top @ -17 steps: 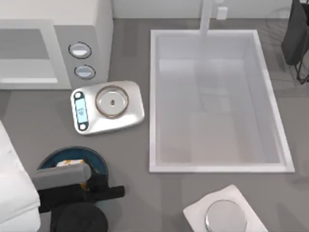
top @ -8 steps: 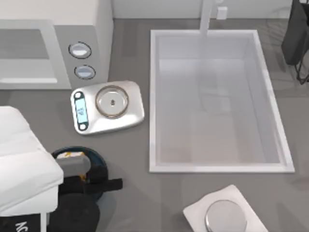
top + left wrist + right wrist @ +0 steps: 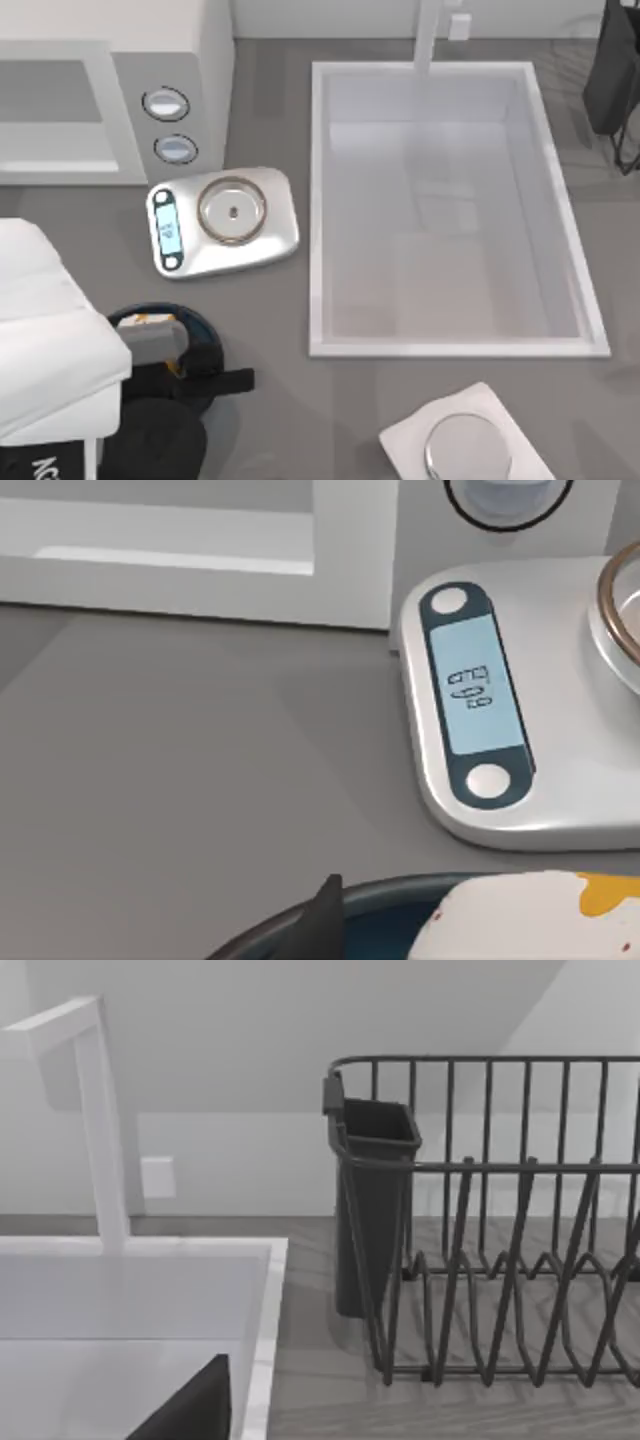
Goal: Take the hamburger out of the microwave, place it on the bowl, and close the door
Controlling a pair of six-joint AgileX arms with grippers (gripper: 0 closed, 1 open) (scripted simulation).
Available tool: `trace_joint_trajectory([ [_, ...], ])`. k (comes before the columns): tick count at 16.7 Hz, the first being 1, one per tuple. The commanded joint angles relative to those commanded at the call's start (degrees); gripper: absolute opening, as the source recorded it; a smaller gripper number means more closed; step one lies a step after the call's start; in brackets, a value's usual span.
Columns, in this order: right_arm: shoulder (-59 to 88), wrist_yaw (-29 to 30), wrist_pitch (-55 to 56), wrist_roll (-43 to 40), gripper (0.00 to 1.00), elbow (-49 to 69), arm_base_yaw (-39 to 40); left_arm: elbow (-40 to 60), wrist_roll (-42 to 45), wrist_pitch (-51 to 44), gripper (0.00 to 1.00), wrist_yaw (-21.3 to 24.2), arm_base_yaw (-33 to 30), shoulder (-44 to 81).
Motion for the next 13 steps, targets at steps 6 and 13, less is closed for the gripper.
trace_joint_trajectory([
  [6,0.00,0.00,0.00,0.00,1.00,0.00,0.00,0.00,0.00,0.00,1.00,0.00,0.00,0.00],
  [13,0.00,0.00,0.00,0.00,1.00,0.00,0.00,0.00,0.00,0.00,1.00,0.00,0.00,0.00],
])
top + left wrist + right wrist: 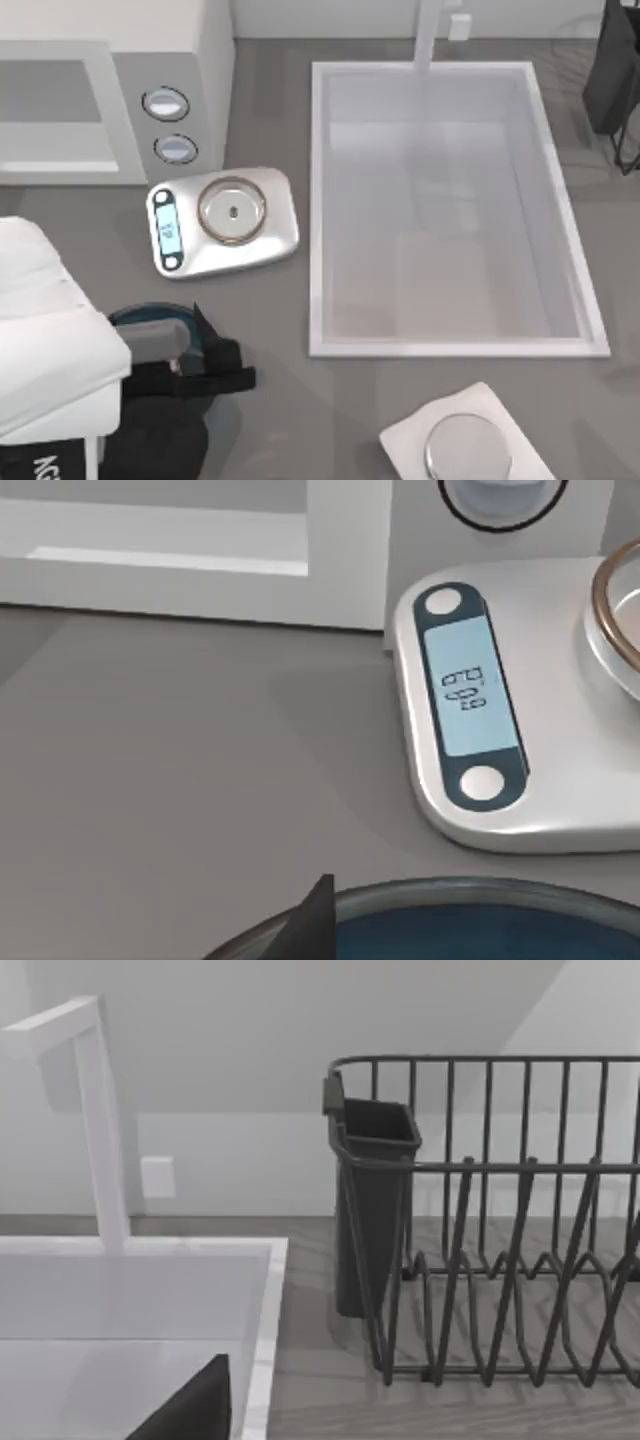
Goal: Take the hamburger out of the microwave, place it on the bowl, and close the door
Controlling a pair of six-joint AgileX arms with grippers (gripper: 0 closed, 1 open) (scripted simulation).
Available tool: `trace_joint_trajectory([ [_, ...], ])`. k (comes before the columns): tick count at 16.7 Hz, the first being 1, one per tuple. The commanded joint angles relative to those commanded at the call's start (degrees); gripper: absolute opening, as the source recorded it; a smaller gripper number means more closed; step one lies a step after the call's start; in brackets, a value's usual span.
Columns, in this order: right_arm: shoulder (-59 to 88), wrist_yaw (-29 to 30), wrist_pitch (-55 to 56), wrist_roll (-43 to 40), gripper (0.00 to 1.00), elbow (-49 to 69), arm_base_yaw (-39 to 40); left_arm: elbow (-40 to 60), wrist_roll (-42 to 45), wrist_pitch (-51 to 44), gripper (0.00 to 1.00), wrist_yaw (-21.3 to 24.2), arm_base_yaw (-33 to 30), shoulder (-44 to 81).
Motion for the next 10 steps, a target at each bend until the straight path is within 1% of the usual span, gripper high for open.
trace_joint_trajectory([
  [1,0.00,0.00,0.00,0.00,1.00,0.00,0.00,0.93,5.77,0.39,1.00,-2.92,-0.48,-4.97],
  [4,0.00,0.00,0.00,0.00,1.00,0.00,0.00,0.93,5.96,-1.26,1.00,-1.56,0.31,-6.73],
  [7,0.00,0.00,0.00,0.00,1.00,0.00,0.00,0.80,6.79,-7.44,1.00,3.58,3.58,-13.88],
  [10,0.00,0.00,0.00,0.00,1.00,0.00,0.00,0.39,8.29,-17.18,1.00,11.15,8.91,-26.40],
])
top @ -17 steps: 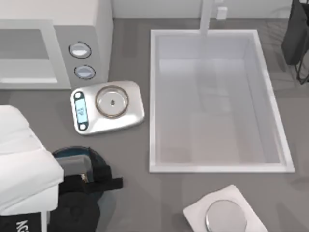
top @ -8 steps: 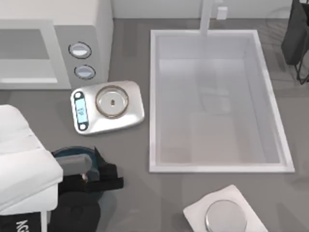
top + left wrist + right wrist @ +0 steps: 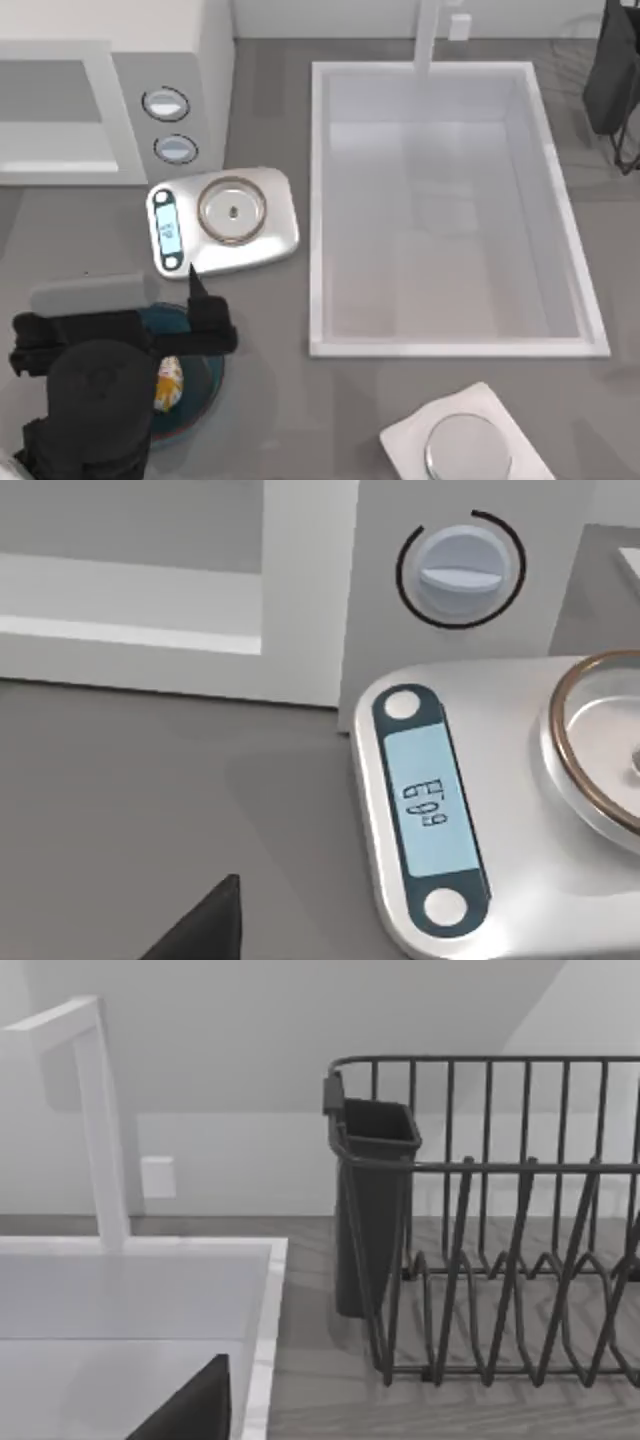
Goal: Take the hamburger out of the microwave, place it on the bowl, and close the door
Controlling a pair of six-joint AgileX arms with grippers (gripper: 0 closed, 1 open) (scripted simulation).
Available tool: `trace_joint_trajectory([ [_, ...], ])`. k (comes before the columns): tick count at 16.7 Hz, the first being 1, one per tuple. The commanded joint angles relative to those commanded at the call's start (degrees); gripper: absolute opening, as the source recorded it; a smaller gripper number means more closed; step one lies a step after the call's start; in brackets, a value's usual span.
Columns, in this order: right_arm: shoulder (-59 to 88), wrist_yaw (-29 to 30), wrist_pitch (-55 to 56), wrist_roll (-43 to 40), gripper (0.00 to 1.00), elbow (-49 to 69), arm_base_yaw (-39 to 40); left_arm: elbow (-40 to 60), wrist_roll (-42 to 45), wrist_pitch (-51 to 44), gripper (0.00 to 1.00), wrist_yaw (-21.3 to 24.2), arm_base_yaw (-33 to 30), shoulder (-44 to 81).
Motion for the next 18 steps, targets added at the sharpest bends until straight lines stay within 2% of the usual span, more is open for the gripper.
trace_joint_trajectory([
  [8,0.00,0.00,0.00,0.00,1.00,0.00,0.00,-2.91,7.09,-35.57,1.00,24.88,21.49,-49.58],
  [11,0.00,0.00,0.00,0.00,1.00,0.00,0.00,-4.42,10.17,-48.50,1.00,32.94,29.90,-67.24],
  [15,0.00,0.00,0.00,0.00,1.00,0.00,0.00,-6.27,13.57,-61.19,1.00,40.28,38.70,-84.27],
  [18,0.00,0.00,0.00,0.00,1.00,0.00,0.00,-7.12,15.03,-65.87,1.00,42.62,42.17,-90.70],
])
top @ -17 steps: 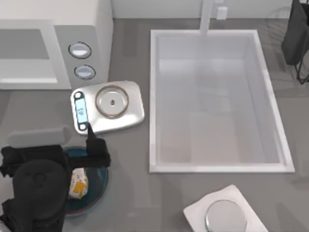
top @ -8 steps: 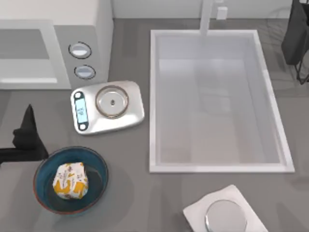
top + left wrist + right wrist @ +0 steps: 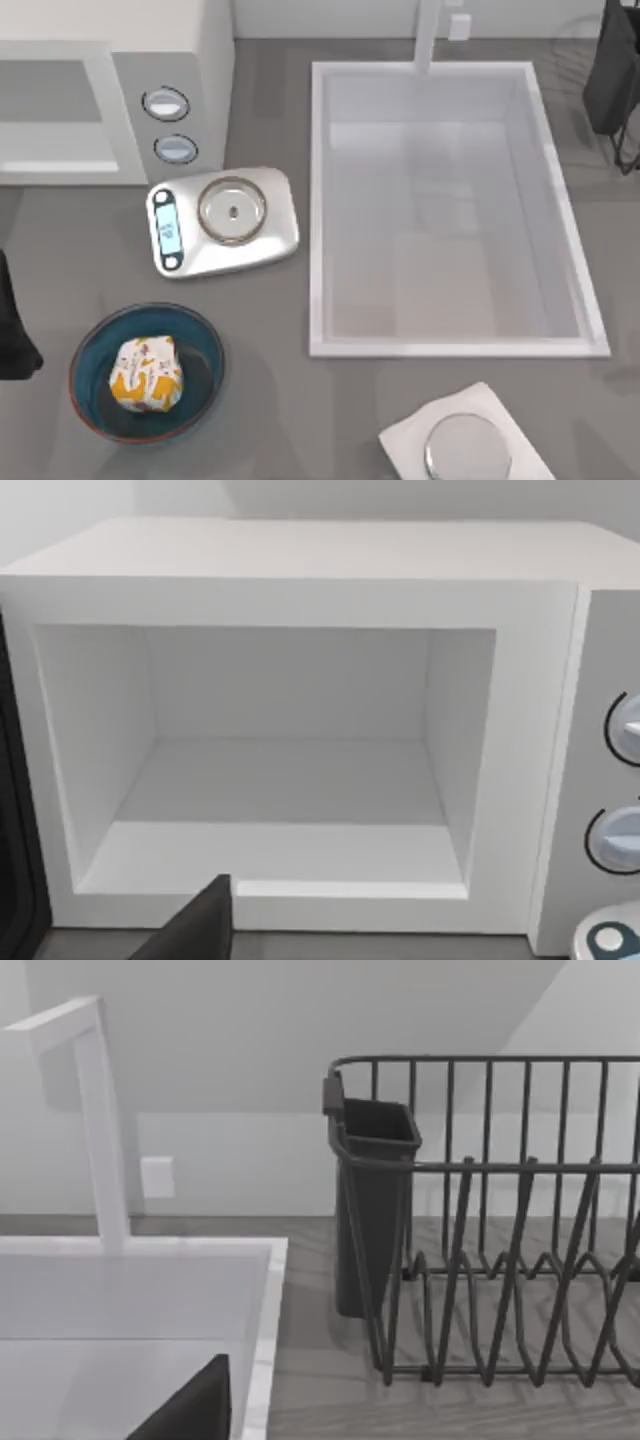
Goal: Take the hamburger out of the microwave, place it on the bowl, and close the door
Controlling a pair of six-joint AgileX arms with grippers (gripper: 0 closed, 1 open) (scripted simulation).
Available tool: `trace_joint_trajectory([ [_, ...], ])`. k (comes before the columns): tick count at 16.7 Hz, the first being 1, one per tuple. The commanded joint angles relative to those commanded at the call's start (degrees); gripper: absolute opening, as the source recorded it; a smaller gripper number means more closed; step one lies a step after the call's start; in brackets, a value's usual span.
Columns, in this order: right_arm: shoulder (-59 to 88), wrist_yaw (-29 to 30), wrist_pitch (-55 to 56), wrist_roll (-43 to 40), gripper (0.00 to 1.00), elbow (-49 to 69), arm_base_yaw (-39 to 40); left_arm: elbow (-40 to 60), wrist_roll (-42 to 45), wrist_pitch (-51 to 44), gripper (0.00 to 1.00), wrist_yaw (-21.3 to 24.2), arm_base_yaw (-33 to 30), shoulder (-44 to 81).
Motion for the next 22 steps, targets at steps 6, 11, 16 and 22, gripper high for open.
trace_joint_trajectory([
  [6,0.00,0.00,0.00,0.00,1.00,0.00,0.00,-0.17,0.29,-0.82,1.00,0.35,0.64,-1.23],
  [11,0.00,0.00,0.00,0.00,1.00,0.00,0.00,-0.17,0.29,-0.82,0.62,0.35,0.64,-1.23],
  [16,0.00,0.00,0.00,0.00,1.00,0.00,0.00,-0.17,0.29,-0.82,0.25,0.35,0.64,-1.23],
  [22,0.00,0.00,0.00,0.00,1.00,0.00,0.00,-0.17,0.29,-0.82,0.00,0.35,0.64,-1.23],
])
